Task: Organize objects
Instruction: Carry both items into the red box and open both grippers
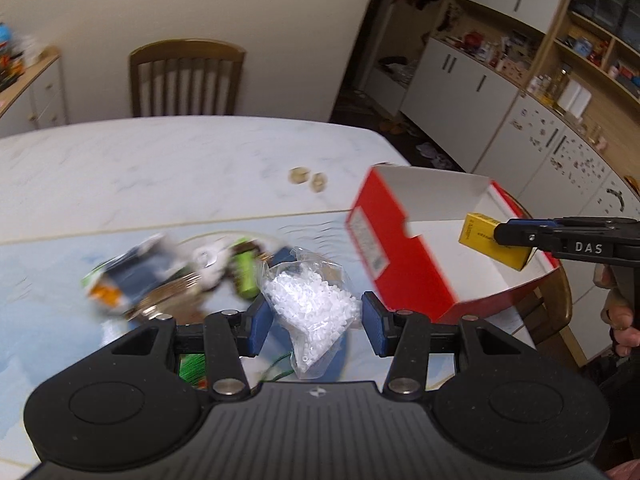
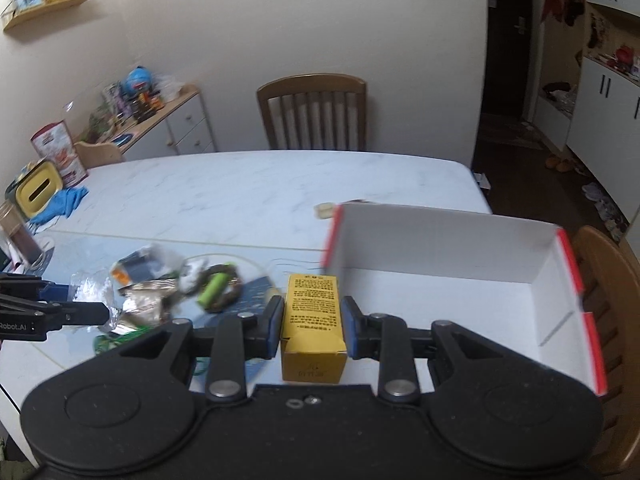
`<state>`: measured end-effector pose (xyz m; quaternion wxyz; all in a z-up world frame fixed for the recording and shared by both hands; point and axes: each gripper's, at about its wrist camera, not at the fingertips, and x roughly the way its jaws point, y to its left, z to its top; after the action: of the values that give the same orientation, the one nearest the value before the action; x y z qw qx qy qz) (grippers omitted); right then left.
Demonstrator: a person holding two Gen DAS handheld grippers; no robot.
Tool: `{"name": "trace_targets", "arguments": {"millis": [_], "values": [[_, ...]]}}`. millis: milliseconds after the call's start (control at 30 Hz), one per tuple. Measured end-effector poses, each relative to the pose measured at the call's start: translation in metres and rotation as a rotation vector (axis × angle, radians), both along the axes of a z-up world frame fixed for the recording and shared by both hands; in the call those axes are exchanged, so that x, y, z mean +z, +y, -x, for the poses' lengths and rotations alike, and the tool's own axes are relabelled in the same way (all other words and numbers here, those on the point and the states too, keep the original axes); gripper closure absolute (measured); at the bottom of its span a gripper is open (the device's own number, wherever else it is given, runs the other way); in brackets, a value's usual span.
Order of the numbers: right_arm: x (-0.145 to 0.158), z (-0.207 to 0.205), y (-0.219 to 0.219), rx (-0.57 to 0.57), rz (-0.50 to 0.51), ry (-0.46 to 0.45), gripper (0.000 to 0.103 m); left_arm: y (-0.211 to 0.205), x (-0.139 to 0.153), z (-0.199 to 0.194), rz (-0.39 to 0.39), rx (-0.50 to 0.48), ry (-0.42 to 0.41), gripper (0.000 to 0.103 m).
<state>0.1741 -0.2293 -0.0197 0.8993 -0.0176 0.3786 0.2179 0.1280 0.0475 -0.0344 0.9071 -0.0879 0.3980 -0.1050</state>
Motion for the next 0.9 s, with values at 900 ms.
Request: {"name": "trace_targets", "arguments": {"millis": [900], "values": [[-0.054, -0.052, -0.127, -0.065, 0.086, -0.005, 0.074, -0.238, -0.033, -0.170, -0.070, -0.185, 0.097, 0.055]]}}
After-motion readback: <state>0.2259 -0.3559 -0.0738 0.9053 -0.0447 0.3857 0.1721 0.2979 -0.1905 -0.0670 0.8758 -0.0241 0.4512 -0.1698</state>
